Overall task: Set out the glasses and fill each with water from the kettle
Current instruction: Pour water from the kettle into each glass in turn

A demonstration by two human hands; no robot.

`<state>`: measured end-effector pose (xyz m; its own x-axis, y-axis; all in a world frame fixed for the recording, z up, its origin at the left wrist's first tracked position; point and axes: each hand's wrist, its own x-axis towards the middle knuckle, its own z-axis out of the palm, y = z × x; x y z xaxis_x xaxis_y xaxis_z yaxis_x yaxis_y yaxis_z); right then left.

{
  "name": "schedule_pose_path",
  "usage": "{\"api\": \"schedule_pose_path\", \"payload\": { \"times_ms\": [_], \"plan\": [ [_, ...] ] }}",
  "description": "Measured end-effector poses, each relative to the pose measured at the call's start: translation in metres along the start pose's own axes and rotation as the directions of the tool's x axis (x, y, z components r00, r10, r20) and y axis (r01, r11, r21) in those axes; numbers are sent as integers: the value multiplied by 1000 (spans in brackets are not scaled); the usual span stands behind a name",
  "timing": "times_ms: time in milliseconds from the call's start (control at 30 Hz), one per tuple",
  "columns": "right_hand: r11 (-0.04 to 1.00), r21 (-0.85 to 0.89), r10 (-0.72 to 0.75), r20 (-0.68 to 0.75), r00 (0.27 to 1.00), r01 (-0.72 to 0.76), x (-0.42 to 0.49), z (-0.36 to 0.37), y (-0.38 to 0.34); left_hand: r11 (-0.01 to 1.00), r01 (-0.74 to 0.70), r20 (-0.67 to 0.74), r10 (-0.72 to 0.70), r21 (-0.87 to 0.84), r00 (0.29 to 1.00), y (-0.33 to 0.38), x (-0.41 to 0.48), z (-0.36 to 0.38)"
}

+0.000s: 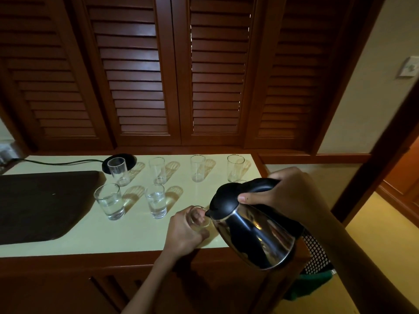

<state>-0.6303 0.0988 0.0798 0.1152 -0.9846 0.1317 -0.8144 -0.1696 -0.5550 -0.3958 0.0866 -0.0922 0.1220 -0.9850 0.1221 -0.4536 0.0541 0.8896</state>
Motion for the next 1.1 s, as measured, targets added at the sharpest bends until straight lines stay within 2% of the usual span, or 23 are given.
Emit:
{"api": "schedule_pose_path", "payload": {
  "times_ms": [100,300,400,800,1033,1100],
  "plan": [
    [999,-11,-54,-35,998,53,-1,-1,-3,1000,-2,3,2,13,1000,1,-2,0],
    [1000,22,-20,-37,999,21,1,-2,-7,1000,6,21,-6,12,1000,4,-2,-1],
    [1000,-15,-28,-40,999,27,2,-2,-8,1000,13,23,-14,16,1000,5,-2,-2],
    [990,-36,-135,-56,989,133,7,0,-10,1000,16,12,-16,18,1000,1,-3,-3],
    [994,-1,-113,-59,992,114,9,1,-10,999,12,12,-12,40,1000,-1,-2,-7],
    [998,6,-57,-49,997,58,10,0,-11,999,8,14,-8,39,1000,-1,-2,-9]
  ]
}}
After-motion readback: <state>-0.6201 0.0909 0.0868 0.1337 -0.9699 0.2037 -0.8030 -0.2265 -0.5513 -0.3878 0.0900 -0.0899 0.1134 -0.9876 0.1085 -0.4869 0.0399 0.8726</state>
